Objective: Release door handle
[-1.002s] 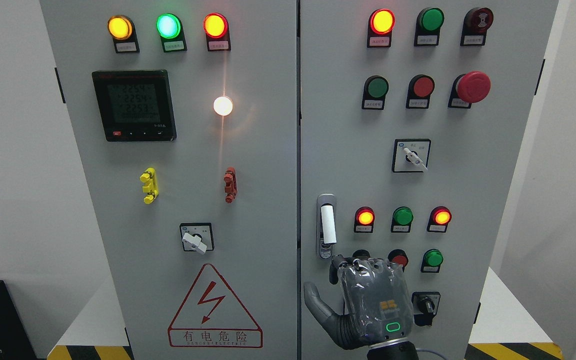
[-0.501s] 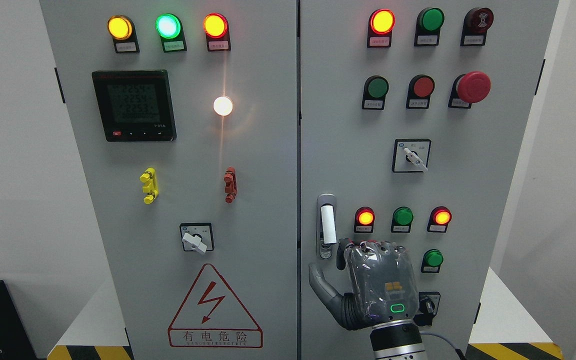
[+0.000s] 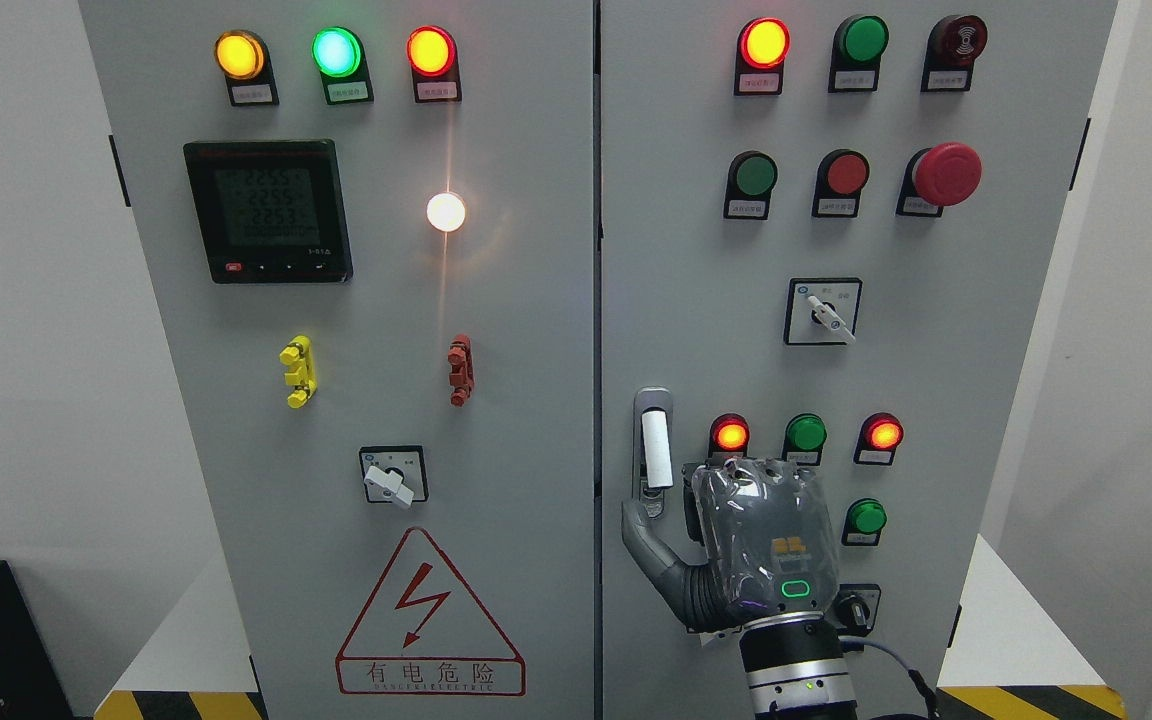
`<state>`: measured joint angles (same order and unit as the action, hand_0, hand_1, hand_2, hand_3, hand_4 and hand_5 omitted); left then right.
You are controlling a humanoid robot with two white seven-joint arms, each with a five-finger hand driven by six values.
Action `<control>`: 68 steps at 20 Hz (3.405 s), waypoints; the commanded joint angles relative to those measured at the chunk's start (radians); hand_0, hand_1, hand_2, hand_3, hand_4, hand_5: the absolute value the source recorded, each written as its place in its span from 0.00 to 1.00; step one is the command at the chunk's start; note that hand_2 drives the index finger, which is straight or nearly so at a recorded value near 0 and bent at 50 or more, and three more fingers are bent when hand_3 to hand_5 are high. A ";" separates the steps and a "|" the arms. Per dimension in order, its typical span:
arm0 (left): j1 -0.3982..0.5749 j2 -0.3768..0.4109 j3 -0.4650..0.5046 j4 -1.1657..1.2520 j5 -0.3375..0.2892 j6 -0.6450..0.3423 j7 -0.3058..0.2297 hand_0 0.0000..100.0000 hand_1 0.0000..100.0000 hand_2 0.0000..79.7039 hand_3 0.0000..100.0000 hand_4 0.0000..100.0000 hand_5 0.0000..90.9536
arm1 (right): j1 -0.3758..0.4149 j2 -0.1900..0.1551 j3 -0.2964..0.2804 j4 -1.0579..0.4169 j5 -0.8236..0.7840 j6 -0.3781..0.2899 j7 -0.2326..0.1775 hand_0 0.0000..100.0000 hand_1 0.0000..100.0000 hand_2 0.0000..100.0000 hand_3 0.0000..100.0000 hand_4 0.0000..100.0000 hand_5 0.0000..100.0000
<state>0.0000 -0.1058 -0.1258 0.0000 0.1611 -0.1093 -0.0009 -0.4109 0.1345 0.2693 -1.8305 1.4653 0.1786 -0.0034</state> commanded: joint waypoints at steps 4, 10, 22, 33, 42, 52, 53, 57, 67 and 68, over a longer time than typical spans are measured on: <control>-0.026 0.000 0.000 0.029 0.000 0.000 0.001 0.12 0.56 0.00 0.00 0.00 0.00 | -0.040 0.000 -0.002 0.045 0.001 0.010 0.002 0.35 0.26 0.95 1.00 1.00 1.00; -0.026 0.000 0.000 0.029 0.000 0.000 0.001 0.12 0.56 0.00 0.00 0.00 0.00 | -0.046 0.000 -0.002 0.057 0.000 0.016 0.002 0.34 0.28 0.95 1.00 1.00 1.00; -0.026 0.000 0.000 0.029 0.000 0.000 0.001 0.12 0.56 0.00 0.00 0.00 0.00 | -0.062 0.002 -0.002 0.076 0.000 0.030 0.000 0.31 0.33 0.94 1.00 1.00 1.00; -0.026 0.000 0.000 0.029 0.000 0.000 0.001 0.12 0.56 0.00 0.00 0.00 0.00 | -0.066 0.002 -0.001 0.074 0.000 0.035 -0.003 0.34 0.35 0.94 1.00 1.00 1.00; -0.026 0.000 0.000 0.029 0.000 0.000 0.001 0.12 0.56 0.00 0.00 0.00 0.00 | -0.063 0.005 -0.001 0.069 0.003 0.035 -0.007 0.38 0.37 0.94 1.00 1.00 1.00; -0.026 0.000 0.000 0.029 0.000 0.000 0.001 0.12 0.56 0.00 0.00 0.00 0.00 | -0.063 0.005 -0.001 0.065 0.003 0.035 -0.010 0.40 0.39 0.94 1.00 1.00 1.00; -0.026 0.000 0.000 0.029 0.000 0.000 0.001 0.12 0.56 0.00 0.00 0.00 0.00 | -0.063 0.005 -0.001 0.065 0.003 0.035 -0.010 0.41 0.39 0.94 1.00 1.00 1.00; -0.026 0.000 0.000 0.029 0.002 0.000 0.001 0.12 0.56 0.00 0.00 0.00 0.00 | -0.062 0.005 -0.002 0.065 0.003 0.035 -0.012 0.42 0.39 0.94 1.00 1.00 1.00; -0.026 0.000 0.000 0.029 0.002 0.000 0.001 0.12 0.56 0.00 0.00 0.00 0.00 | -0.057 0.007 -0.002 0.062 0.004 0.038 -0.012 0.44 0.39 0.94 1.00 1.00 1.00; -0.026 0.000 0.000 0.029 0.002 0.000 0.001 0.12 0.56 0.00 0.00 0.00 0.00 | -0.057 0.007 -0.001 0.062 0.004 0.044 -0.012 0.44 0.39 0.94 1.00 1.00 1.00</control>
<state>0.0000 -0.1058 -0.1258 0.0000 0.1615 -0.1093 -0.0008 -0.4703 0.1396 0.2679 -1.7656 1.4690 0.2169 -0.0149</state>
